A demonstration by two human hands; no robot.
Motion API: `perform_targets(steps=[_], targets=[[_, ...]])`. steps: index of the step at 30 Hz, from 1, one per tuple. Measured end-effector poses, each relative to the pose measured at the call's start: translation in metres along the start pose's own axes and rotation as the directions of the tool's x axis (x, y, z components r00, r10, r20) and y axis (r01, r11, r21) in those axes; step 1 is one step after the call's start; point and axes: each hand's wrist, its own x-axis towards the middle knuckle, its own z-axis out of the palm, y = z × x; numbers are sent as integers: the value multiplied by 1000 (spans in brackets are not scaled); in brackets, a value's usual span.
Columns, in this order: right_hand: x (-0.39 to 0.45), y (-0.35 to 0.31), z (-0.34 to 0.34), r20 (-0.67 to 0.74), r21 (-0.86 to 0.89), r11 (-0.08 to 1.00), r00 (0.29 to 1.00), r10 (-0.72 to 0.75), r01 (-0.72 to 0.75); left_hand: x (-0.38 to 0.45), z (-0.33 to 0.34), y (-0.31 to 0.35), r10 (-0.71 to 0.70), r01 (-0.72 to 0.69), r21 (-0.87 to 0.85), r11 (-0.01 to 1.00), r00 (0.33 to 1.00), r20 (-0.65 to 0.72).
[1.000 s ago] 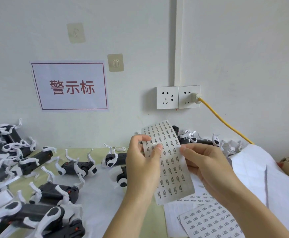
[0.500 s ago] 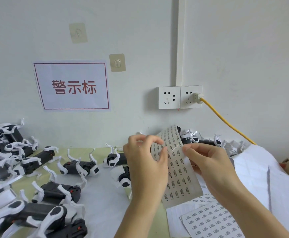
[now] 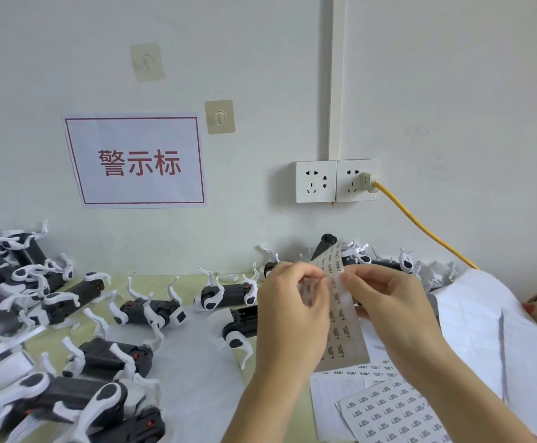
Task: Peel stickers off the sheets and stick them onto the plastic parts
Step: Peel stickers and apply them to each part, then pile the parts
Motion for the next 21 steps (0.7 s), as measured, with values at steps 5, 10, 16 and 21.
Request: perform_targets(steps=[5, 10, 16, 21], targets=[[1, -3, -3, -12, 178, 984, 1000, 25, -22, 3, -4, -3, -415, 415, -207, 886, 909, 47], [-1, -3, 0, 255, 179, 976, 964, 74, -123, 8, -8, -4, -527, 434, -490, 756, 847, -63], [-4, 0, 1, 382, 84, 984, 917, 113, -157, 10, -12, -12, -542, 403, -480, 779, 817, -195], [-5, -3, 1, 380, 35, 988, 917, 124, -148, 13, -11, -14, -551, 411, -460, 787, 804, -222]])
